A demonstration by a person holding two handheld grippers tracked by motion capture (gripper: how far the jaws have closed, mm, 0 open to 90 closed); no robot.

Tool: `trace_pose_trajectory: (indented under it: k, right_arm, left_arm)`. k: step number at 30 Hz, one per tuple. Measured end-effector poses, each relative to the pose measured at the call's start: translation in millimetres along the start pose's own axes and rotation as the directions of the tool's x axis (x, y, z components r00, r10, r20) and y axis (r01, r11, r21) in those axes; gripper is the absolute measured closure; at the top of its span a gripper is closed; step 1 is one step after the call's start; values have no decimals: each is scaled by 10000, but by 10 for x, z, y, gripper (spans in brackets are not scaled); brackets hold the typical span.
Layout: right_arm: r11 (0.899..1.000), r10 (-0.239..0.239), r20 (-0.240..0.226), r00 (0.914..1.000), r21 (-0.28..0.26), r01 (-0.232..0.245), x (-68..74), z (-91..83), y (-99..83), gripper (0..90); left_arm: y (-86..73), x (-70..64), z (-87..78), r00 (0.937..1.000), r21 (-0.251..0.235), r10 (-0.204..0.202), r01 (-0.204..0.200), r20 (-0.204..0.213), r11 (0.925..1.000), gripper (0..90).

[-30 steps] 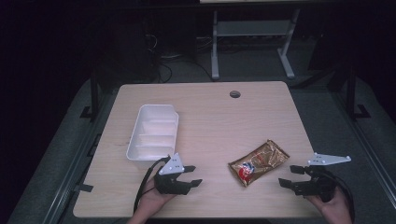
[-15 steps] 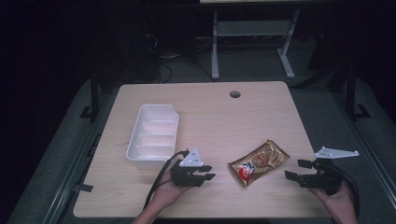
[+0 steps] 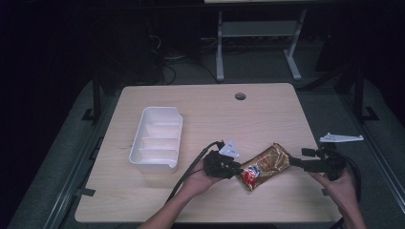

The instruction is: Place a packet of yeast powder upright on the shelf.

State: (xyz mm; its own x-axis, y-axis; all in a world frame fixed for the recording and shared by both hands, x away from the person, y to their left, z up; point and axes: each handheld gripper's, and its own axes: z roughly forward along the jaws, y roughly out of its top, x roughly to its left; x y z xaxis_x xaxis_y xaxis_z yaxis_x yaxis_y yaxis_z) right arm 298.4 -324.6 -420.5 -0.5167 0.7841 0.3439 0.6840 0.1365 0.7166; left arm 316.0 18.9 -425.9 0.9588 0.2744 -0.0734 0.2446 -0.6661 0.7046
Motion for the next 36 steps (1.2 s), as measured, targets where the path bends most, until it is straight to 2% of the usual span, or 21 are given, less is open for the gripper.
trace_pose_trajectory:
  k: [6, 9, 13, 17, 20, 24, 26, 28, 30, 36]
  right_arm:
    - [9993, 40, 169, 9998, 379, -46, -22, 163, 89, 164]
    - [9987, 125, -35, 9999, 491, -123, -32, 225, 113, 172]
    - [9989, 99, 89, 9999, 464, -103, -43, 250, 110, 187]
    - [9983, 294, 170, 9994, 506, -303, -129, 293, 50, 208]
    - [9974, 481, 82, 9988, 535, -485, -182, 308, 14, 223]
    - [9936, 987, -54, 9951, 555, -982, -264, 313, -56, 306]
    - [9927, 1069, -105, 9942, 566, -1061, -285, 321, -79, 354]
    - [9882, 1375, -305, 9900, 720, -1350, -307, 347, -102, 392]
    - [9867, 1440, -322, 9890, 806, -1411, -310, 358, -107, 401]
    - [9816, 1619, -584, 9851, 1122, -1547, -303, 431, -136, 506]
  left_arm:
    - [160, -13, 141, 9994, 404, 288, -295, 177, 9987, 745]
    - [203, -32, 209, 9989, 502, 393, -405, 248, 9979, 745]
    - [222, -38, 307, 9986, 751, 396, -422, 355, 9963, 743]
    - [212, -36, 394, 9985, 1074, 352, -394, 410, 9934, 733]
    - [215, -40, 412, 9985, 1110, 384, -426, 398, 9929, 734]
    - [212, -41, 422, 9983, 1140, 456, -494, 359, 9923, 741]
    - [212, -42, 424, 9986, 1147, 404, -440, 338, 9924, 745]
    - [210, -46, 425, 9987, 1140, 410, -442, 299, 9925, 747]
    - [205, -48, 425, 9984, 1117, 475, -505, 294, 9925, 747]
    - [199, -31, 425, 9984, 1075, 411, -450, 376, 9932, 746]
